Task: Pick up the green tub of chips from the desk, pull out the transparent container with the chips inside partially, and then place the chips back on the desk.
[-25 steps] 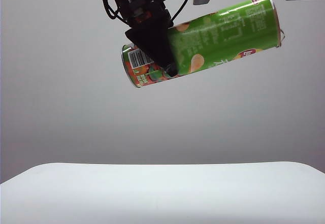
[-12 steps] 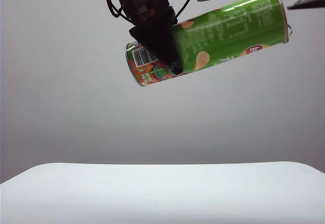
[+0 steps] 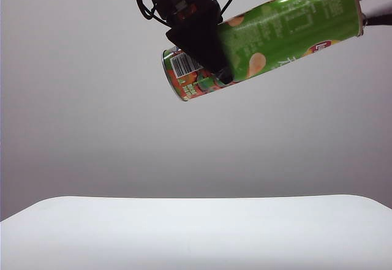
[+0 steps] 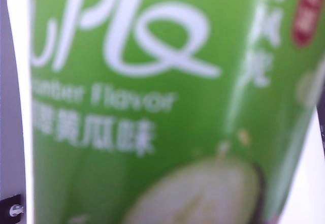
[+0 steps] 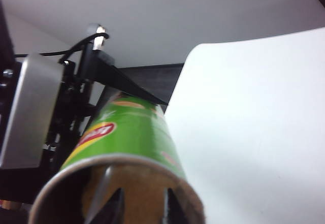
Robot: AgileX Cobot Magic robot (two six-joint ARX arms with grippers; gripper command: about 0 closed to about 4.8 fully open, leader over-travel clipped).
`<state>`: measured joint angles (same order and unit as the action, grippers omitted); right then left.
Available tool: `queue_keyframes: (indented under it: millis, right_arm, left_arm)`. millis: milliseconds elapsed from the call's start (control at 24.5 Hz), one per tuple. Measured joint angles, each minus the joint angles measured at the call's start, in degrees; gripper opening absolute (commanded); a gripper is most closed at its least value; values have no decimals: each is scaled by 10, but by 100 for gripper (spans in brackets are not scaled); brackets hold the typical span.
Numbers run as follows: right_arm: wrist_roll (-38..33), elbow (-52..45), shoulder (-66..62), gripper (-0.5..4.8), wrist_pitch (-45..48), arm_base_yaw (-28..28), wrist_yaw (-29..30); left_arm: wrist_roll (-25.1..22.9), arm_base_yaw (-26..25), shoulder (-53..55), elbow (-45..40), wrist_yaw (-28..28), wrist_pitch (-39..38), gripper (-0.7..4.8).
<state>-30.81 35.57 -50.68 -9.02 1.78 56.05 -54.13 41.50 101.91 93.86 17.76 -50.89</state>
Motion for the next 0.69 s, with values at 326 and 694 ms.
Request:
queue_keyframes:
  millis: [326,694]
  right_arm:
    - [32,0,0,105,-15,1,1]
    - [38,0,0,105,-20,1,-8]
  left_arm:
    - [0,-16,0,0,-56,-4,151]
    - [-1,-21,0,-3,-21,-14,151]
